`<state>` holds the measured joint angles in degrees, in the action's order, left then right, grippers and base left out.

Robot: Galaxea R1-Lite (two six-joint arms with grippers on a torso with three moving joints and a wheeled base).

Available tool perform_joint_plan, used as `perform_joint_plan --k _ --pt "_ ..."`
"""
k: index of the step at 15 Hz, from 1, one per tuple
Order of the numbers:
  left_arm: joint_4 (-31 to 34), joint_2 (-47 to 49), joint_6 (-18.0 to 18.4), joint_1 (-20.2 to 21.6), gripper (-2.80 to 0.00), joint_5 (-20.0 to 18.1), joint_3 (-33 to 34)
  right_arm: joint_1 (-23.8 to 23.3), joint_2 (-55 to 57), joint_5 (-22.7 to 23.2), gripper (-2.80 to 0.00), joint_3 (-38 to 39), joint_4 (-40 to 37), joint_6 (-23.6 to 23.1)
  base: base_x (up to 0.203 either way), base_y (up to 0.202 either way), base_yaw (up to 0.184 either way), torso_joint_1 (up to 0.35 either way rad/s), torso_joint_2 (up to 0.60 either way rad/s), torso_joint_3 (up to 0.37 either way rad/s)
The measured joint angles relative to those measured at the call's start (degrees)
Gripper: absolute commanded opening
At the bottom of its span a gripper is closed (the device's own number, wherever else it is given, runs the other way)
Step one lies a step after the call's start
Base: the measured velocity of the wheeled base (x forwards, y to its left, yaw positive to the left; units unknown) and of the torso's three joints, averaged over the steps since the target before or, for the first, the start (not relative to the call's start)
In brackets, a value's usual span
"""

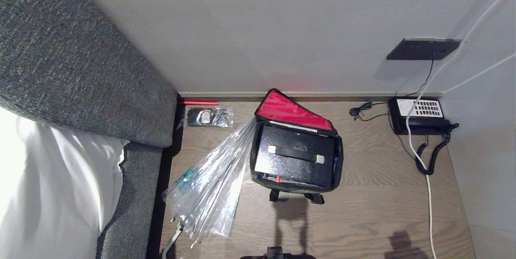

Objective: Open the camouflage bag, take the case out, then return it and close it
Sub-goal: Close the top of the storage box

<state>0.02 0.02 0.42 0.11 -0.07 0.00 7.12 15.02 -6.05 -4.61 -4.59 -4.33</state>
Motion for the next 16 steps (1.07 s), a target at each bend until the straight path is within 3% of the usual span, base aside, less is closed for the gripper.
perform_joint_plan --k 4,11,16 --pt "0.01 0.00 -0.02 0.00 -2.80 0.00 0.00 -6.68 -3.85 6.14 -2.80 1.86 -0.22 -1.12 0.000 0.000 0.000 0.000 0.00 0.000" --pt "-0.02 0.00 0.02 0.02 -2.80 0.00 0.00 -7.01 -14.46 6.56 -2.80 4.37 5.42 1.87 0.000 0.000 0.000 0.000 0.00 0.000" --pt "-0.02 0.00 -0.01 -0.01 -2.80 0.00 0.00 -6.96 -15.23 6.34 -2.80 4.13 3.44 3.76 0.000 0.000 0.000 0.000 0.00 0.000"
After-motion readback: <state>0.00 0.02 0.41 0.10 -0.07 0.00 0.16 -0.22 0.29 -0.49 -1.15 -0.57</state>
